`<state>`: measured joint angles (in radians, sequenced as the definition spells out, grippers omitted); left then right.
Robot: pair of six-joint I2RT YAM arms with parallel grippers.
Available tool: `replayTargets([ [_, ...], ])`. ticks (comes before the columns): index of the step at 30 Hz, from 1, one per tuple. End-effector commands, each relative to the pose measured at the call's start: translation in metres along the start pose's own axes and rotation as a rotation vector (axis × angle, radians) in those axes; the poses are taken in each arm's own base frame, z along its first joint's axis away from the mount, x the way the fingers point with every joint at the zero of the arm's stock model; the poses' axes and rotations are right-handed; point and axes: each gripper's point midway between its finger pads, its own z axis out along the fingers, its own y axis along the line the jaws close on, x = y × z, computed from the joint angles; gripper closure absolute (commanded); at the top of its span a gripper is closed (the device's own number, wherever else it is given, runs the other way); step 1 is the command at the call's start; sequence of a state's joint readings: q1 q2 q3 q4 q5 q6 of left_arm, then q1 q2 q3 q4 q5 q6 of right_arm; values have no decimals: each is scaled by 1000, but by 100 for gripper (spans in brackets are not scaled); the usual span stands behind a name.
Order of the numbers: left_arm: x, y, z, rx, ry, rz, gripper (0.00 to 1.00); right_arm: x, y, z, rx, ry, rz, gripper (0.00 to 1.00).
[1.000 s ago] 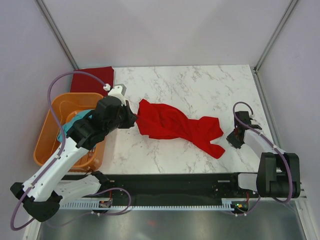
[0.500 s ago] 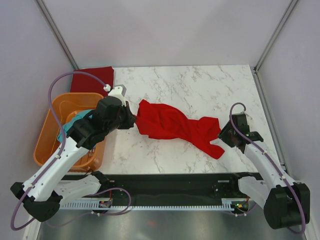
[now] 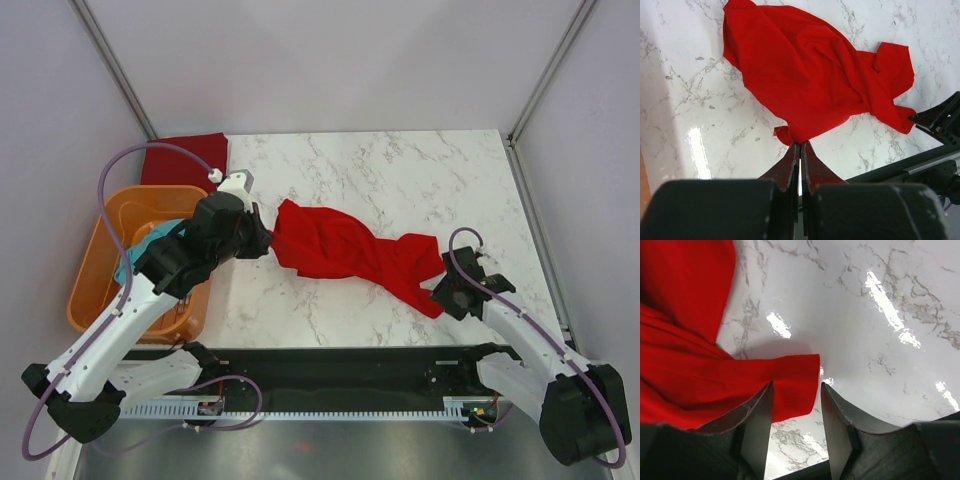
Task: Fold and stack the t-shirts
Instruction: Flatten the tshirt out
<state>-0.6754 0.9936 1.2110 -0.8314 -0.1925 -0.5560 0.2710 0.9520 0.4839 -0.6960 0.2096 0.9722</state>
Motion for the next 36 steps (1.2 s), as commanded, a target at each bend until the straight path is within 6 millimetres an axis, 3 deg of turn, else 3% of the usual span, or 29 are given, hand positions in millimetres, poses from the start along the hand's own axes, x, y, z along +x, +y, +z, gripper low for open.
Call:
replayTargets([
  [1, -6, -2, -6, 23, -25, 17, 98, -8, -4, 8, 34, -52, 22, 50],
  [9, -6, 2, -4, 3, -30, 12, 98, -7, -13, 24, 78, -74, 18, 53],
  [11, -7, 2, -4, -1, -32, 12, 98, -9, -13, 28, 84, -87, 16, 60],
  [14, -10, 1, -2, -10, -38, 14, 98, -19, -11, 28, 99, -119, 9, 93],
  [15, -12, 2, 0, -20, -40, 20, 98, -30, 0, 21, 80, -145, 14, 100],
  [17, -17, 11, 1, -71, -59, 36, 98, -47, -1, 9, 119, -201, 6, 100],
  [18, -23, 16, -1, -91, -74, 30, 98, -68, 16, -7, 88, -251, 18, 100],
  [20, -28, 22, -3, -120, -86, 32, 98, -89, 20, -26, 106, -305, 21, 100],
  [21, -33, 26, -5, -133, -99, 27, 98, -110, 35, -45, 77, -367, 35, 100],
  [24, -40, 38, -9, -191, -116, 39, 98, -138, 51, -71, 45, -416, 61, 100],
  [27, -47, 50, -17, -250, -136, 48, 98, -162, 55, -84, 40, -449, 98, 100],
  [30, -54, 57, -26, -277, -160, 53, 98, -189, 44, -91, 72, -479, 140, 100],
  [36, -64, 69, -41, -336, -194, 57, 98, -212, 36, -97, 85, -485, 176, 100],
])
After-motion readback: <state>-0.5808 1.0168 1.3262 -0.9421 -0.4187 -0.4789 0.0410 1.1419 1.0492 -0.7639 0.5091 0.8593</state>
